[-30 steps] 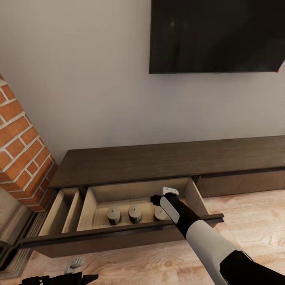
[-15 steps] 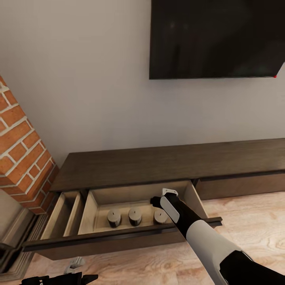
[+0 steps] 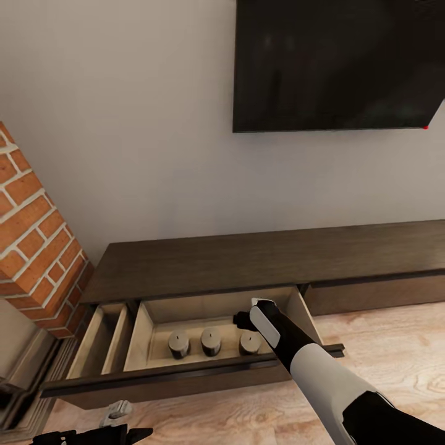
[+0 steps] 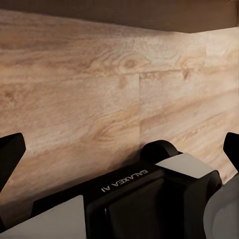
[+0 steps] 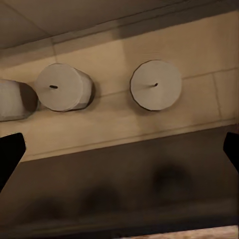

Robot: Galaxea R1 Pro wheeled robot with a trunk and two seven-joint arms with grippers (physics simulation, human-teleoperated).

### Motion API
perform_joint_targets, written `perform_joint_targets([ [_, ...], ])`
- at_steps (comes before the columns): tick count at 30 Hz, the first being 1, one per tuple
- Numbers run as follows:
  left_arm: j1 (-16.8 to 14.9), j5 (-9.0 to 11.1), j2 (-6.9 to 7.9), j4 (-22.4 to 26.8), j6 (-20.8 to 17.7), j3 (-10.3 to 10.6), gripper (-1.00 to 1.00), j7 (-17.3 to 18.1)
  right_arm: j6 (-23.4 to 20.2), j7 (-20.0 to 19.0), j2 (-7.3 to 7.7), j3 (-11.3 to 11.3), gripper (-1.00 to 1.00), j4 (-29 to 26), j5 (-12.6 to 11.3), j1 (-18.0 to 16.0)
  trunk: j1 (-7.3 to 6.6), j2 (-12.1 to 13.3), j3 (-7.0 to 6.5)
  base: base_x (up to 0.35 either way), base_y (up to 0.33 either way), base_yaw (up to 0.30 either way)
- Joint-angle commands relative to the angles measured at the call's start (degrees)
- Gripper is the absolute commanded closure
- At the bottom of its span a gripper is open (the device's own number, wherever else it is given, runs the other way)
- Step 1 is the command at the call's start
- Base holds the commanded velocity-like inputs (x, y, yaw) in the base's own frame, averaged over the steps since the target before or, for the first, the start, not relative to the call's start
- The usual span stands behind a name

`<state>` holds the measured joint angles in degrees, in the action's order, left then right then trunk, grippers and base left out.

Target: Place each of the two pumpkins and all three candles from the living room inside a cabinet in the living room (use any cabinet), then make sure every cabinet is closed, and position the cauldron so it is next to a table in the living room.

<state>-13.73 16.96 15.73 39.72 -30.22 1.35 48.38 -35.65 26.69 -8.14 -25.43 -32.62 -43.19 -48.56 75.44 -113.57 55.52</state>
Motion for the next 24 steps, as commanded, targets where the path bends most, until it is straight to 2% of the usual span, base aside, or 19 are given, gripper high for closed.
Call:
perform_joint_targets([
  [1,0.0,0.5,0.04,0.0,-0.4,0.1,-1.00,0.0,-0.2,0.6,0.03,-0.3,-1.00,-0.2,-0.6,-0.1,-0.23,0.4,-0.14,0.000,0.000,0.000],
  [9,0.0,0.4,0.09,0.0,-0.5,0.1,-1.00,0.0,-4.3,0.6,0.17,-0.2,-1.00,-5.9,-0.8,-0.1,-1.99,3.6,-1.57,0.000,0.000,0.000],
  [16,0.0,0.3,0.03,0.0,-0.4,0.2,-1.00,0.0,-6.3,0.5,0.22,-0.2,-1.00,-14.9,-1.0,0.0,-3.53,6.4,-2.83,0.000,0.000,0.000],
  [21,0.0,0.4,0.07,0.0,-0.5,0.2,-1.00,0.0,-6.8,0.3,0.15,-0.2,-1.00,-16.4,-1.1,0.1,-4.62,8.4,-3.73,-0.003,0.000,0.000],
  [24,0.0,0.5,0.09,0.0,-0.5,0.1,-1.00,0.0,-6.9,0.3,-0.02,-0.3,-1.00,-16.6,-2.5,0.1,-5.28,9.6,-4.27,-0.159,0.016,0.000],
])
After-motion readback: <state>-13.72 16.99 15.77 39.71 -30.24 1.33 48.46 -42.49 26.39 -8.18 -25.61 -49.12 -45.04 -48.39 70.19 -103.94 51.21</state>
